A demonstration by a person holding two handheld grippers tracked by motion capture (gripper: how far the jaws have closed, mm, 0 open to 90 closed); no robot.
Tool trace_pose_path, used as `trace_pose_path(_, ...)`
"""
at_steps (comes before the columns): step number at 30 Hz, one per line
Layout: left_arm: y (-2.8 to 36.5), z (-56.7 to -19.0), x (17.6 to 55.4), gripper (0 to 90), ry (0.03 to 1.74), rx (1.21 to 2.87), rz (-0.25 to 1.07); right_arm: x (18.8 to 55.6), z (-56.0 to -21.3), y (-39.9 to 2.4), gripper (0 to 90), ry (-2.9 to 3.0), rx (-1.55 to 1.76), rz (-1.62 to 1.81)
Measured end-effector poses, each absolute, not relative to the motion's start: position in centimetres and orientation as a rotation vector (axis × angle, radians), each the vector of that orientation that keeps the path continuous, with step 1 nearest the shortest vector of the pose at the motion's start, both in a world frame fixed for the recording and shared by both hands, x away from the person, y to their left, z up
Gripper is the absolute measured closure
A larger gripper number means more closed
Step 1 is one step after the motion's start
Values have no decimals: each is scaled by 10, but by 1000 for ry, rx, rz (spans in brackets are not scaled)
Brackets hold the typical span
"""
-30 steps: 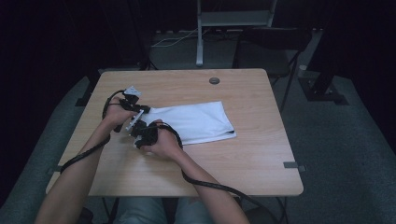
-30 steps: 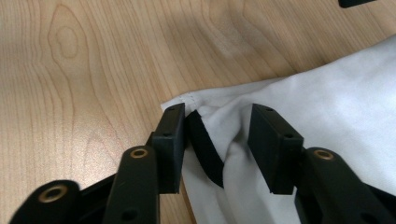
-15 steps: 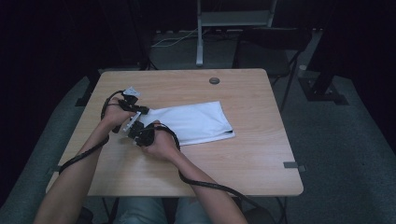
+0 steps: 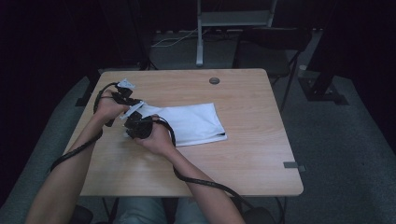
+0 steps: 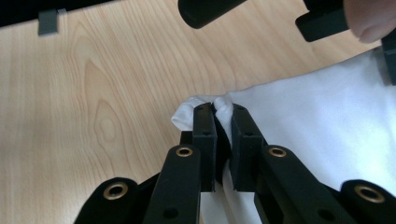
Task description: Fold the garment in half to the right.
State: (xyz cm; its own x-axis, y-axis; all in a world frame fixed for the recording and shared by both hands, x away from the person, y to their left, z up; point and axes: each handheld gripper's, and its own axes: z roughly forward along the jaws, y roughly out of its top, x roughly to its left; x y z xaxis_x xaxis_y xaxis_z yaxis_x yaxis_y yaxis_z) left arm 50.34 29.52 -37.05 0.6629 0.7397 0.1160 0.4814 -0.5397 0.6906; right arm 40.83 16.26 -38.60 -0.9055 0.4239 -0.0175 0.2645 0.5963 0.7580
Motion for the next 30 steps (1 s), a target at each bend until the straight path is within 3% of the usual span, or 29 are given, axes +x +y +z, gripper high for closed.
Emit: trace_pose_path(30,306,-327,503,863,978,2233,615,413,-343,163,825,2526,640,1368)
